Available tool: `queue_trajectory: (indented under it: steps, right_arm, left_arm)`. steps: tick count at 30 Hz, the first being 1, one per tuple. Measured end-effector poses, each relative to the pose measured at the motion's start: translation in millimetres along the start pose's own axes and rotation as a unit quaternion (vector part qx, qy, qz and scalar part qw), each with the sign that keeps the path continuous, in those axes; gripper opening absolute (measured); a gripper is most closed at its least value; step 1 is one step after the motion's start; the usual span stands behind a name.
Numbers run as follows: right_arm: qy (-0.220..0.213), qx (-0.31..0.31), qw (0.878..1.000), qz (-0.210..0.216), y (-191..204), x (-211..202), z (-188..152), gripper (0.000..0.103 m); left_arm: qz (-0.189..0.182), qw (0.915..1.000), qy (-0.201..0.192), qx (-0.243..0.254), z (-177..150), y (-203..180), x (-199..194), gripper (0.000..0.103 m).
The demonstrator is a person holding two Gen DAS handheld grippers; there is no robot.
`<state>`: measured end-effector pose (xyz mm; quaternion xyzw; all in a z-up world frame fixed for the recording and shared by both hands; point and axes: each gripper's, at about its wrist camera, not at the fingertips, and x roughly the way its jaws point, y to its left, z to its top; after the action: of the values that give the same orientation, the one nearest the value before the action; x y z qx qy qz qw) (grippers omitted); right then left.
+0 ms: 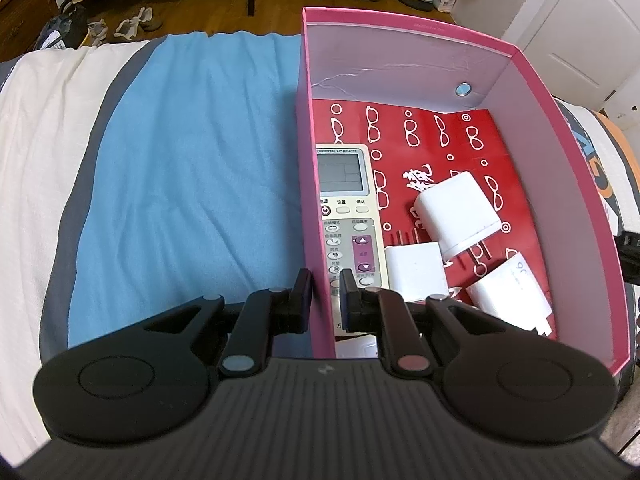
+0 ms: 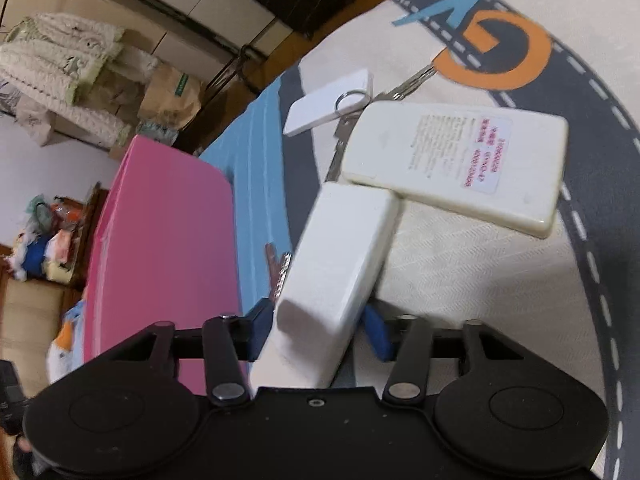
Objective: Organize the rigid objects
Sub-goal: 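Grasp the white remote lying on the bed with the right tool and lift, then carry the white remote into the pink box and open the right tool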
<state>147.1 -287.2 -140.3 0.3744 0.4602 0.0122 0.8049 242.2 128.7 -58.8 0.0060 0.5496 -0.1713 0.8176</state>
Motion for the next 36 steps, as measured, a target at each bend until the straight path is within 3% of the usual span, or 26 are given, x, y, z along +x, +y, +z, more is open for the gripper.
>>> queue_trajectory:
  steps: [6, 16, 19, 23, 26, 29, 33, 36]
  right_arm:
    - [-0.023, -0.019, 0.999, 0.017, 5, -14, 3, 0.026]
    - [-0.011, -0.151, 0.988, -0.014, 47, -13, -5, 0.025]
    - [0.022, -0.129, 0.991, 0.006, 42, -3, 1, 0.027]
    - [0.023, -0.118, 0.993, 0.013, 36, 9, 3, 0.032]
    - [0.009, -0.121, 0.992, 0.020, 37, 7, 1, 0.024]
    - [-0.005, -0.165, 0.986, 0.031, 52, -7, -7, 0.020]
    - [-0.039, -0.235, 0.971, -0.004, 71, -27, -20, 0.020]
    - [-0.050, -0.256, 0.965, 0.018, 78, -38, -20, 0.020]
  left_arm:
    - [-0.005, 1.0000, 0.000, -0.007, 0, 3, -1, 0.012]
    - [-0.008, 0.9999, 0.002, -0.011, 1, 4, 1, 0.012]
    - [-0.007, 0.9999, 0.001, -0.012, 2, 4, 1, 0.012]
    - [-0.010, 0.9998, -0.001, -0.017, 2, 6, 1, 0.012]
    - [-0.009, 0.9998, 0.000, -0.019, 1, 7, 1, 0.012]
    - [-0.008, 0.9998, -0.002, -0.017, 0, 7, 0, 0.012]
    - [-0.007, 0.9998, -0.007, -0.018, -1, 7, -2, 0.012]
    - [-0.009, 0.9993, -0.002, -0.035, 0, 10, -2, 0.012]
